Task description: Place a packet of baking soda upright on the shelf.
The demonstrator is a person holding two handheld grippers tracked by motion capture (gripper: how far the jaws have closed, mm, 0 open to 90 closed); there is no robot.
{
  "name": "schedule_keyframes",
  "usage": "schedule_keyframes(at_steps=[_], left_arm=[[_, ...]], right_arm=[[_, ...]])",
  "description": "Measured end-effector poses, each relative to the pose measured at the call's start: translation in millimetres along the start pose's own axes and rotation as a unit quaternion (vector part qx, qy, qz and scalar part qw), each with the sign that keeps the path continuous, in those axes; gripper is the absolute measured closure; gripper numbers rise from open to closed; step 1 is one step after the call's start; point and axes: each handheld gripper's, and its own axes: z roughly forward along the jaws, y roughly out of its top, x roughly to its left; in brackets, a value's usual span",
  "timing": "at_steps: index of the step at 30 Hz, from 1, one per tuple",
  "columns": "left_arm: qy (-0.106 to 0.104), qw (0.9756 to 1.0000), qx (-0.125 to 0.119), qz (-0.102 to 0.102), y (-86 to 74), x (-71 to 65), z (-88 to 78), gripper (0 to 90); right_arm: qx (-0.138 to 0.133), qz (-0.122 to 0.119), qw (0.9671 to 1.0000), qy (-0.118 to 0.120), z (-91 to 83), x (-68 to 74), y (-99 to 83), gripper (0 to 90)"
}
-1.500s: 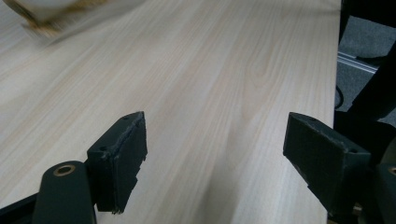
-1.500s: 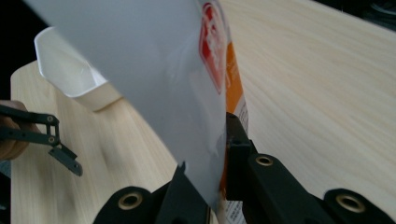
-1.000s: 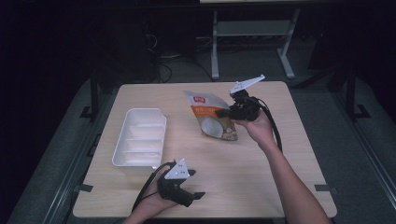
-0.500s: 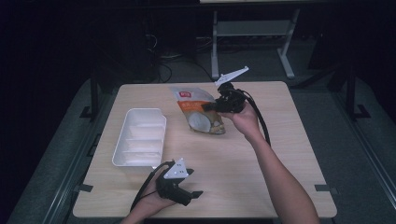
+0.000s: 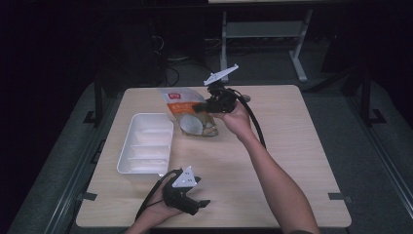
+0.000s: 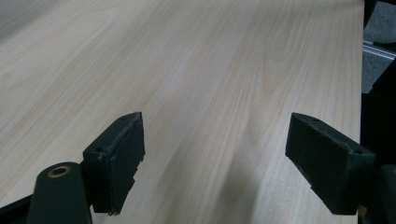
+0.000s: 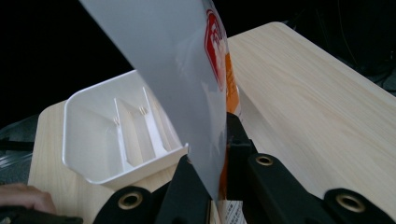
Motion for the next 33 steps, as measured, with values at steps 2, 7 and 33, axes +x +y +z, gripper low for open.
schedule_keyframes(at_steps=[2, 7, 33], left_arm=[[0.000, 1.0000, 0.000, 0.001, 0.0, 0.1, 0.2, 19.2], [0.001, 1.0000, -0.001, -0.008, -0.6, 2.5, 1.8, 19.7], [-0.002, 0.9998, -0.017, -0.014, -2.6, 6.8, -5.1, 20.4]], right_arm=[[0.002, -0.002, 1.0000, 0.001, 5.4, 1.5, 4.8, 89.9], [-0.006, -0.007, 0.9999, 0.008, 19.0, 3.7, 12.7, 89.9], [-0.012, -0.035, 0.9988, 0.033, 76.2, 8.9, 56.8, 89.9]])
